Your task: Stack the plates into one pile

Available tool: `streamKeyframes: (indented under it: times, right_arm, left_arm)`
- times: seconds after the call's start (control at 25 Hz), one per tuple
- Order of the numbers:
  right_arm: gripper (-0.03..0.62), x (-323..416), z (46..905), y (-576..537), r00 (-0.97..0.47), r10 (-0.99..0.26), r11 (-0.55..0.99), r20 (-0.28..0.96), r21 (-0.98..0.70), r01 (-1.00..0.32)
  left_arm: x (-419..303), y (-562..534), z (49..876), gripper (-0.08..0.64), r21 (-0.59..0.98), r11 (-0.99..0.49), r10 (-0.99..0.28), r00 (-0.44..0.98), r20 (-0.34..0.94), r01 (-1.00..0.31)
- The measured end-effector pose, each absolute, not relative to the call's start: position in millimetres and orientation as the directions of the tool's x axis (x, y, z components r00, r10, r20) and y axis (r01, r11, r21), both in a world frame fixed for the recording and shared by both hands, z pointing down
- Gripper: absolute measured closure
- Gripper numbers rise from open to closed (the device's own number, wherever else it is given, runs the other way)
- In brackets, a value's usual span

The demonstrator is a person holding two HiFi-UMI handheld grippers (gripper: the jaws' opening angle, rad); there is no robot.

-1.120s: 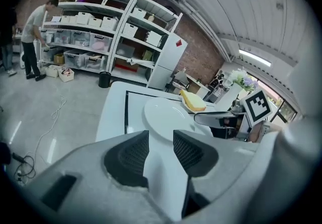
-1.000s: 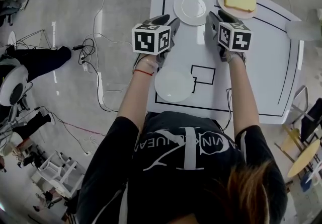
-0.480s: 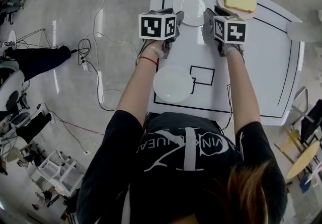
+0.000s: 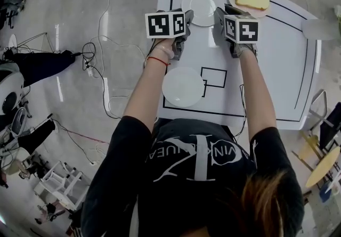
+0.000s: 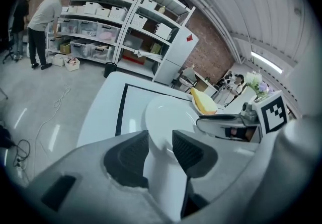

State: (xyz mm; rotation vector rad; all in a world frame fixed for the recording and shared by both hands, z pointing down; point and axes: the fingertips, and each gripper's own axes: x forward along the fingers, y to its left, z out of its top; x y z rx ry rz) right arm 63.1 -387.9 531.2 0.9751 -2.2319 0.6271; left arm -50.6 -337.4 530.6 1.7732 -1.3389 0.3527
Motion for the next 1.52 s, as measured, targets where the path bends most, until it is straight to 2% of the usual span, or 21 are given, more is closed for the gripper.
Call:
streamKeyframes:
  times: [0.08,0.16,0.52,0.96,1.52]
  right_arm:
    - [0.482,63.4,526.8,-383.1,-0.558,-0.481,0.622,0.677,-0.184,-0.761]
    - [0.491,65.0,524.5,-375.3,-0.569,-0.481,0.621,0.668,-0.199,-0.758]
    - [0.503,64.0,513.1,-336.8,-0.599,-0.504,0.606,0.622,-0.239,-0.758]
    - [0.512,60.8,480.8,-278.3,-0.622,-0.546,0.576,0.561,-0.288,-0.765]
    - [0.518,65.7,490.9,-149.6,-0.604,-0.566,0.49,0.56,-0.361,-0.794]
  left_arm:
    - [-53.5,-329.6,531.2,0.458,0.455,-0.063,-0.631,0.389,0.672,-0.888]
    - [-55.5,-321.8,530.7,0.482,0.471,-0.065,-0.627,0.403,0.667,-0.88]
    - [-61.2,-286.8,524.3,0.492,0.502,-0.065,-0.635,0.424,0.646,-0.862]
    - [-68.1,-234.4,493.7,0.492,0.512,-0.133,-0.64,0.468,0.61,-0.849]
    - [-67.8,-121.1,510.6,0.491,0.562,-0.178,-0.536,0.559,0.633,-0.808]
